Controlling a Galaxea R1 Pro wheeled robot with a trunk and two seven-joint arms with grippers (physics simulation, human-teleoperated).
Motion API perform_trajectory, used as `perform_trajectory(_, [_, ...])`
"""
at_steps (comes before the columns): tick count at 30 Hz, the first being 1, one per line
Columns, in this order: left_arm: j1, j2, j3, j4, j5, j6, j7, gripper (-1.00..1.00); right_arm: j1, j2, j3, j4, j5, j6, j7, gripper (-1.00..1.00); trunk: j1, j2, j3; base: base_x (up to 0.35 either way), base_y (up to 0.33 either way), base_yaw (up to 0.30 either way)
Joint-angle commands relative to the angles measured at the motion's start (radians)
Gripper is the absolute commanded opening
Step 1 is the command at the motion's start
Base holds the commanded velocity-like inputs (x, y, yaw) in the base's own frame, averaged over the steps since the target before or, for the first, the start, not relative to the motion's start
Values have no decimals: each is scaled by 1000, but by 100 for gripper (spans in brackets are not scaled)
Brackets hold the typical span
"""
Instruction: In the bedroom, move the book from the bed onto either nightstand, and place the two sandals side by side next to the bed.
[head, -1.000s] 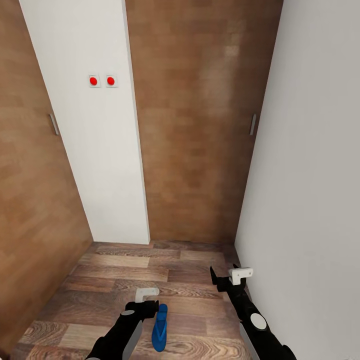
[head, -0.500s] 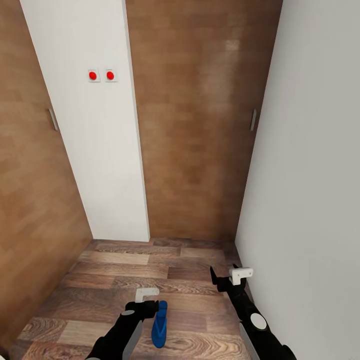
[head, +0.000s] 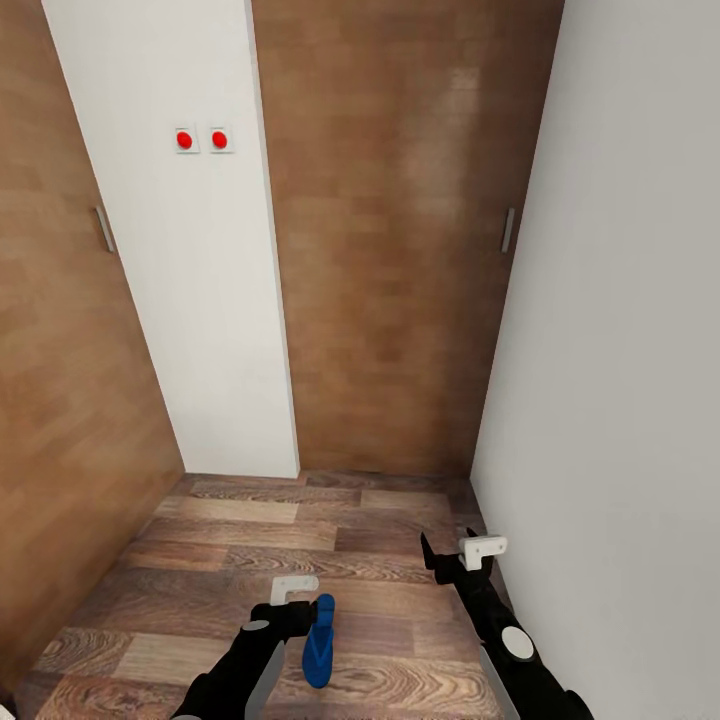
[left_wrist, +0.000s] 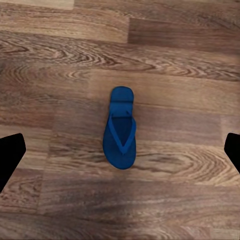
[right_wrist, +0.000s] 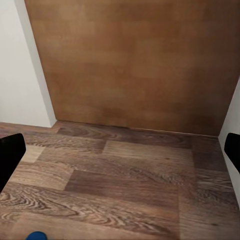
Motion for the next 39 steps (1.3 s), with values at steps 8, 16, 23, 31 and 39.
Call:
perform_trajectory(8, [0, 0, -1, -2, 0, 6, 3, 100, -1, 0, -1, 3, -1, -3, 4, 100, 31, -57, -26, 0, 0, 0])
perform_trajectory(16, [0, 0, -1, -2, 0, 6, 4, 100, -1, 0, -1, 3, -1, -3, 4, 100, 61, -113, -51, 0, 0, 0])
perform_trajectory(23, [0, 0, -1, -2, 0, 6, 3, 100, -1, 0, -2, 3, -1, -3, 4, 100, 88, -162, -73, 0, 0, 0])
perform_trajectory(31, [0, 0, -1, -2, 0, 6, 4, 100, -1, 0, -1, 3, -1, -3, 4, 100, 119, -218, -98, 0, 0, 0])
perform_trajectory(39, [0, 0, -1, -2, 0, 6, 3, 100, -1, 0, -1, 2, -1, -3, 4, 100, 149, -274, -123, 0, 0, 0])
